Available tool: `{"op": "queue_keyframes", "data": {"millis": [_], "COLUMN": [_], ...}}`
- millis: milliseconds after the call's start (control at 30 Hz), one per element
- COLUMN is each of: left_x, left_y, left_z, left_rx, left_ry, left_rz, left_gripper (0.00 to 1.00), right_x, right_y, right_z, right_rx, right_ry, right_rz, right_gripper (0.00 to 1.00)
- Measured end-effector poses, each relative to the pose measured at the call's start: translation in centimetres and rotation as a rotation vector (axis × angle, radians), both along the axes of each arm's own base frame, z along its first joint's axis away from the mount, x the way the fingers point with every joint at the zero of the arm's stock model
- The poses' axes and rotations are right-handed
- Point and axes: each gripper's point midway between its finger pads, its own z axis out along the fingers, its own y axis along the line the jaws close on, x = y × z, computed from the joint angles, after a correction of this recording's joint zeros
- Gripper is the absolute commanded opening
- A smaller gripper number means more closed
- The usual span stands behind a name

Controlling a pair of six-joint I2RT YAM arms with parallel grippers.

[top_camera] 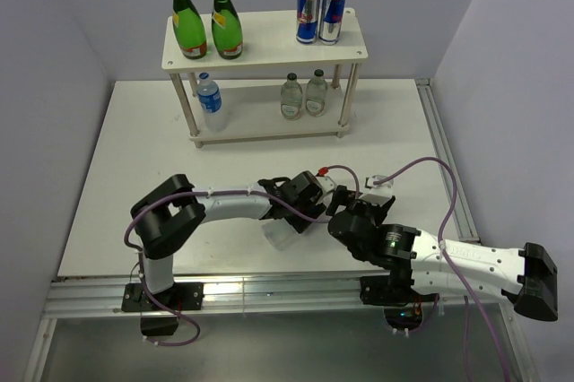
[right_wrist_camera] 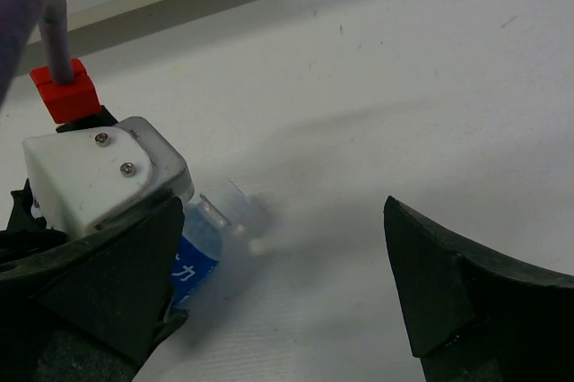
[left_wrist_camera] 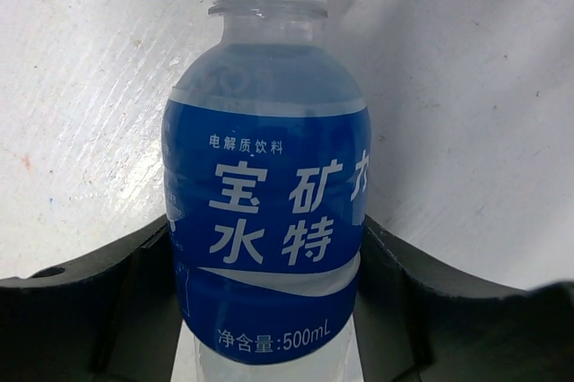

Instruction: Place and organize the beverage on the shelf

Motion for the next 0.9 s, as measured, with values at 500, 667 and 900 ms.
{"op": "queue_keyframes", "data": {"millis": [500,667,900], "left_x": [6.2,6.9,9.9], "left_y": [6.1,11.1,14.5], "left_z": [18.1,29.7,26.6], "left_rx": [-0.228,-0.639,-0.586], "left_ry": [-0.513,-0.849,-1.108], "left_rz": [0.409,0.602,0.675], "left_gripper": [0.0,0.0,0.0], "right_x": [0.0,0.1,0.1], "right_y": [0.1,0.1,0.2], "right_z": [-0.3,-0.4,-0.6], "right_rx": [-0.013,-0.02,-0.029], "right_ry": [0.006,0.008,0.012], "right_rz": [0.0,0.0,0.0], "right_gripper": [1.0,1.0,1.0]}}
